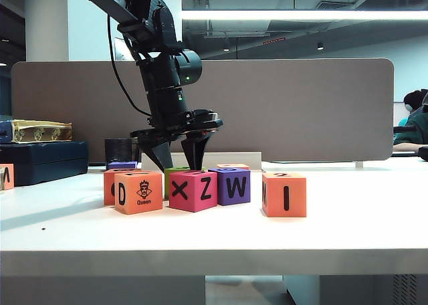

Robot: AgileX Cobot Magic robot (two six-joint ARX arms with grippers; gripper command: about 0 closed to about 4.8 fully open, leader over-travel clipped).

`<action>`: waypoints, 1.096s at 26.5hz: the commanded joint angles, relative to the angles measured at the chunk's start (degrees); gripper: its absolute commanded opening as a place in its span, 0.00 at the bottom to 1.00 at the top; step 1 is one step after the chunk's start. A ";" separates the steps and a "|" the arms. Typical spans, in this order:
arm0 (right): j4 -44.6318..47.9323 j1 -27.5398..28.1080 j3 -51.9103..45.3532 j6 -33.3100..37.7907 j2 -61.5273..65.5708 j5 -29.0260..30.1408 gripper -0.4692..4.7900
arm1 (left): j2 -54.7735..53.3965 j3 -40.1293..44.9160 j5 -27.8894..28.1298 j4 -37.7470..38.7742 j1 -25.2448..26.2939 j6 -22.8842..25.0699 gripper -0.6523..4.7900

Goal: Select the appropriate blocks from the scattered letter blocks on the table and arrange them in a row to spell out "23".

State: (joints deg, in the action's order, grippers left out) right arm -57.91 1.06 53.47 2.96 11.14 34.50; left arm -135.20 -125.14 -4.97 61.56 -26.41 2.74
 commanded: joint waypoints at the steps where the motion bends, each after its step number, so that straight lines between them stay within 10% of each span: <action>1: 0.74 0.00 0.11 -0.20 0.15 0.07 0.09 | 0.39 -0.24 -0.20 -0.11 -0.31 -1.64 0.50; 15: 0.74 -0.02 0.11 -0.20 0.15 0.07 0.09 | 0.42 -18.08 -3.61 8.98 -2.43 -11.37 0.50; 25: 0.92 0.00 0.11 -0.22 0.15 -0.04 0.09 | 0.37 -22.08 -8.74 10.19 -12.24 -19.93 0.50; 29: 1.11 0.00 0.11 -0.20 0.15 -0.04 0.09 | 0.37 -22.03 -2.93 5.99 -18.84 -22.71 0.50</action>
State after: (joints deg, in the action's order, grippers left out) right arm -57.74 1.06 53.41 2.94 11.14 34.48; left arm -135.17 -147.00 -10.81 69.49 -44.12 -19.22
